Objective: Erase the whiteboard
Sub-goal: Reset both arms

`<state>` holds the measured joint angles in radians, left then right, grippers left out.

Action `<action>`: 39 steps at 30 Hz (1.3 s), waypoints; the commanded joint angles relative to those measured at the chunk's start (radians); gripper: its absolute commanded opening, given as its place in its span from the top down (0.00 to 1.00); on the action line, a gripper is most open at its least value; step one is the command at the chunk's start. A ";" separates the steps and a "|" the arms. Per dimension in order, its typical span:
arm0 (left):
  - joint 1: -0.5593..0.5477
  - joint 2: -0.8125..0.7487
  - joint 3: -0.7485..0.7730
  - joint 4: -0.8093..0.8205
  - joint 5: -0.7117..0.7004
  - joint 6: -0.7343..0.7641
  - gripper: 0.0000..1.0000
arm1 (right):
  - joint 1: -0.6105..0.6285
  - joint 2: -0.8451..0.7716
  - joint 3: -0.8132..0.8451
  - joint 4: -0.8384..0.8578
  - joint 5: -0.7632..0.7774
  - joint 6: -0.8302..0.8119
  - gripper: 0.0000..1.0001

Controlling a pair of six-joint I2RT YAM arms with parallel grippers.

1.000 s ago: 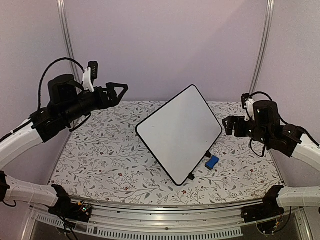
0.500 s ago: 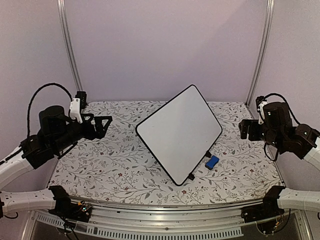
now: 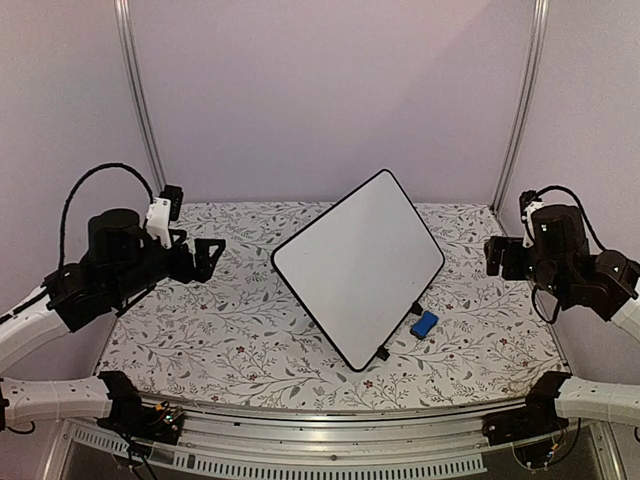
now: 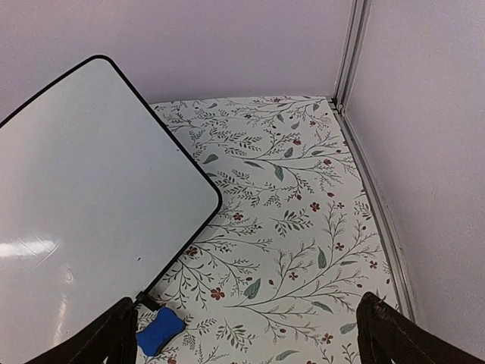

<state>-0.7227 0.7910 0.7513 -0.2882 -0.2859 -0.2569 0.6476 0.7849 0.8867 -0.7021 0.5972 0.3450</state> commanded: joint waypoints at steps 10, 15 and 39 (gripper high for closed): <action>-0.014 -0.114 -0.054 -0.014 -0.025 0.083 0.00 | 0.000 -0.061 -0.010 -0.005 0.051 0.006 0.01; -0.014 -0.113 -0.067 -0.004 -0.015 0.084 0.00 | 0.000 -0.070 -0.009 -0.001 0.051 0.005 0.01; -0.008 -0.107 -0.037 -0.041 -0.053 0.026 0.00 | 0.162 0.264 -0.247 0.439 -0.558 -0.081 0.16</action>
<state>-0.7242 0.6971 0.7261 -0.3347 -0.3103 -0.2180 0.7593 1.0168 0.6827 -0.4137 0.0723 0.2413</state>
